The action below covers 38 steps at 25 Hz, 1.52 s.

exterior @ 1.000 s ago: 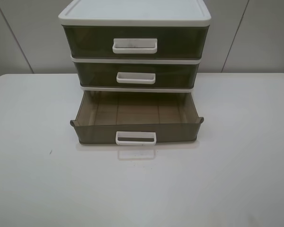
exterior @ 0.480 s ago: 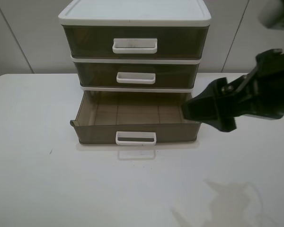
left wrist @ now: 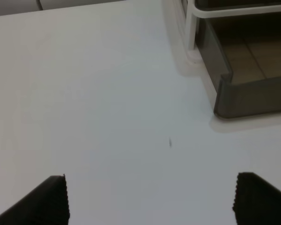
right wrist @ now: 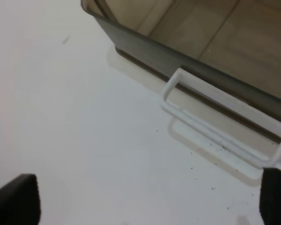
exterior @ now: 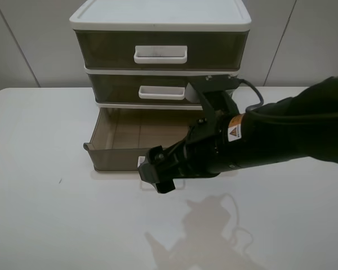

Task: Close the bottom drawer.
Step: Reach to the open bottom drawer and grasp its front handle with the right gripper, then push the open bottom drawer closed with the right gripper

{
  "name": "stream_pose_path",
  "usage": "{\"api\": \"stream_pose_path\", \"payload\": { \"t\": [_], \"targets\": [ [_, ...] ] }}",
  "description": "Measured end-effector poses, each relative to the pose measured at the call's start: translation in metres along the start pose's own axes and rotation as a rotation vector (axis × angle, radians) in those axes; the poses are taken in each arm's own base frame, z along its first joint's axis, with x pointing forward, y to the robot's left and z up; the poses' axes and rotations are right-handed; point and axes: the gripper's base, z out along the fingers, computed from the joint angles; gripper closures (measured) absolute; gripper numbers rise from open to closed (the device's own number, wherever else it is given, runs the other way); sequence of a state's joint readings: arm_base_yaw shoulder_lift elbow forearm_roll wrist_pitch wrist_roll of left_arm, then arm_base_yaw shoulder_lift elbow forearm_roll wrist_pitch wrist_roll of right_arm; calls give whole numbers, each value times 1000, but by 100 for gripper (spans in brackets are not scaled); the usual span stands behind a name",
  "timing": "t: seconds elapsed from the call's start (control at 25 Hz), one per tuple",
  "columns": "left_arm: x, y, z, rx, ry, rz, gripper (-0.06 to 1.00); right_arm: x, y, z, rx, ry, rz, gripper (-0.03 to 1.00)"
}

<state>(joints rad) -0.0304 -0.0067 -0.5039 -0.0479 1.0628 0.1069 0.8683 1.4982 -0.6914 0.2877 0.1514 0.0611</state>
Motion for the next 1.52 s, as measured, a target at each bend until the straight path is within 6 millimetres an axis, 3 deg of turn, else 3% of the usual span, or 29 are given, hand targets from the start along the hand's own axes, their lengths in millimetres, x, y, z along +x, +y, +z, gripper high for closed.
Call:
{"api": "stream_pose_path", "payload": {
  "t": [0.16,0.24,0.36,0.44,0.48,0.56,0.72,1.52],
  "targets": [
    [0,0,0,0,0,0,23,4,-5,25,25,-6,37,16],
    [0,0,0,0,0,0,23,6,-7,31,34,-2,50,22],
    [0,0,0,0,0,0,23,7,-8,37,40,-2,54,48],
    [0,0,0,0,0,0,23,7,-9,39,43,-12,54,74],
    [0,0,0,0,0,0,23,7,-9,40,44,-23,54,82],
    [0,0,0,0,0,0,23,4,-10,43,48,-60,60,90],
    [0,0,0,0,0,0,23,2,-12,51,57,-112,68,94],
    [0,0,0,0,0,0,23,14,-29,91,138,-202,129,95]
  ]
}}
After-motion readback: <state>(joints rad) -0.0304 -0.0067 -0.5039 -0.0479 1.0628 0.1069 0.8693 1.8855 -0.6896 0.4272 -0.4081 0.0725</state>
